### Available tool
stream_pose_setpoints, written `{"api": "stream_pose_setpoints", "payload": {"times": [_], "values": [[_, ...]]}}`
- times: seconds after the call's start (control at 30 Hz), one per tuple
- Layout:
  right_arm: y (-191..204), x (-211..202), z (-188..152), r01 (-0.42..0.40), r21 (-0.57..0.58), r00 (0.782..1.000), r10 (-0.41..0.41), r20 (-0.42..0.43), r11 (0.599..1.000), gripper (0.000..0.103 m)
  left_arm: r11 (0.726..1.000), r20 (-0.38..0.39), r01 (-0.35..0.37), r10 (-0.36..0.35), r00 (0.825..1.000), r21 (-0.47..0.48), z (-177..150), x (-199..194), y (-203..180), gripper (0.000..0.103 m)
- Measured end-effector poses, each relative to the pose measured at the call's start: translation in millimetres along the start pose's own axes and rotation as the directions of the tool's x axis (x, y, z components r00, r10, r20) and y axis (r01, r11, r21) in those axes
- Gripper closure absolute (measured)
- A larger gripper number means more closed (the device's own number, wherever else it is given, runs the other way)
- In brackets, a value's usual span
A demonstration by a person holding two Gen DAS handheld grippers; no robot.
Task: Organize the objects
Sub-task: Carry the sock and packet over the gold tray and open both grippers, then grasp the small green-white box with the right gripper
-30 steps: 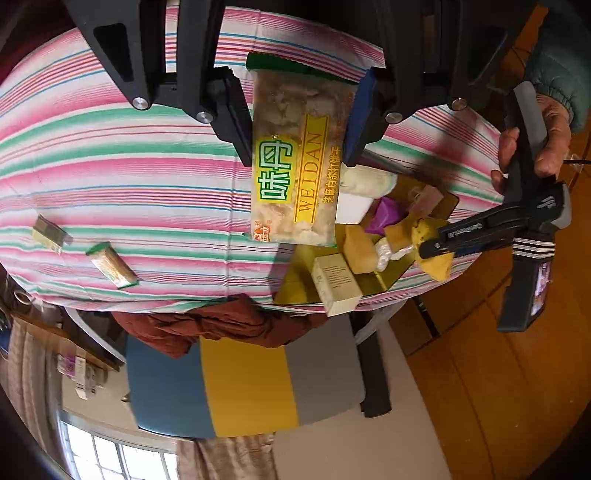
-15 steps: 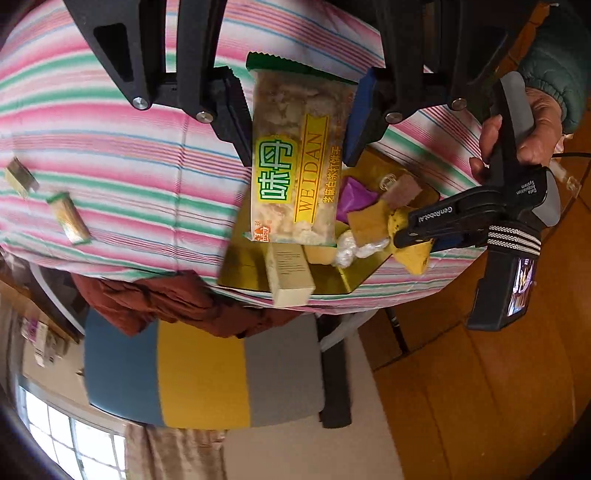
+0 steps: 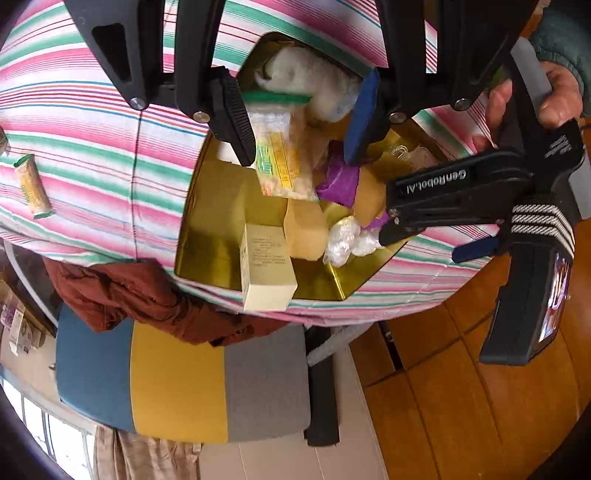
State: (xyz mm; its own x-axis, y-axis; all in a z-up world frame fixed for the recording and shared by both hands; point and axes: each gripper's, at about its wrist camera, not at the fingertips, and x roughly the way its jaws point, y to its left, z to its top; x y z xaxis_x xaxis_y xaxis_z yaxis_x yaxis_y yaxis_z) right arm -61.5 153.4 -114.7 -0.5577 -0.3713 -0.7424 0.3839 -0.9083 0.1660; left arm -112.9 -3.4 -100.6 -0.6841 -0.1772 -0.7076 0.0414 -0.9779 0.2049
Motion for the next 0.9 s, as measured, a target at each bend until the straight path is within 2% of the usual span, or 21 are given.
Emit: {"api": "stream_pose_setpoints", "payload": {"times": [0.17, 0.3, 0.43, 0.57, 0.7, 0.8, 0.87, 0.9], "values": [[-29, -31, -27, 0.02, 0.08, 0.999, -0.024, 0.041, 0.997, 0.051, 1.0, 0.018, 0.007, -0.006, 1.0, -0.025, 0, -10, 7, 0.004], [-66, -55, -58, 0.093, 0.156, 0.995, -0.099, 0.029, 0.983, 0.046, 0.998, 0.01, 0.039, -0.039, 0.999, -0.054, -3, -20, 10, 0.003], [-124, -81, -101, 0.19, 0.302, 0.98, -0.199, 0.0, 0.934, 0.044, 0.998, 0.024, 0.061, -0.06, 0.998, -0.029, -5, -34, -1, 0.003], [-181, -111, -143, 0.296, 0.429, 0.95, -0.311, -0.036, 0.853, 0.044, 0.992, 0.022, 0.123, -0.123, 0.992, -0.013, -5, -46, -19, 0.002], [-222, -133, -162, 0.381, 0.481, 0.915, -0.398, -0.07, 0.789, 0.044, 0.984, 0.008, 0.175, -0.175, 0.984, 0.031, -8, -56, -46, 0.001], [-242, -137, -164, 0.432, 0.455, 0.893, -0.442, -0.091, 0.779, 0.044, 0.975, -0.004, 0.212, -0.212, 0.977, 0.064, -12, -63, -69, 0.001], [-253, -135, -156, 0.472, 0.367, 0.877, -0.468, -0.104, 0.802, 0.044, 0.969, -0.018, 0.228, -0.227, 0.974, 0.09, -14, -65, -82, 0.001], [-258, -133, -150, 0.506, 0.304, 0.86, -0.497, -0.11, 0.808, 0.044, 0.967, -0.023, 0.231, -0.229, 0.973, 0.109, -16, -66, -91, 0.001]]}}
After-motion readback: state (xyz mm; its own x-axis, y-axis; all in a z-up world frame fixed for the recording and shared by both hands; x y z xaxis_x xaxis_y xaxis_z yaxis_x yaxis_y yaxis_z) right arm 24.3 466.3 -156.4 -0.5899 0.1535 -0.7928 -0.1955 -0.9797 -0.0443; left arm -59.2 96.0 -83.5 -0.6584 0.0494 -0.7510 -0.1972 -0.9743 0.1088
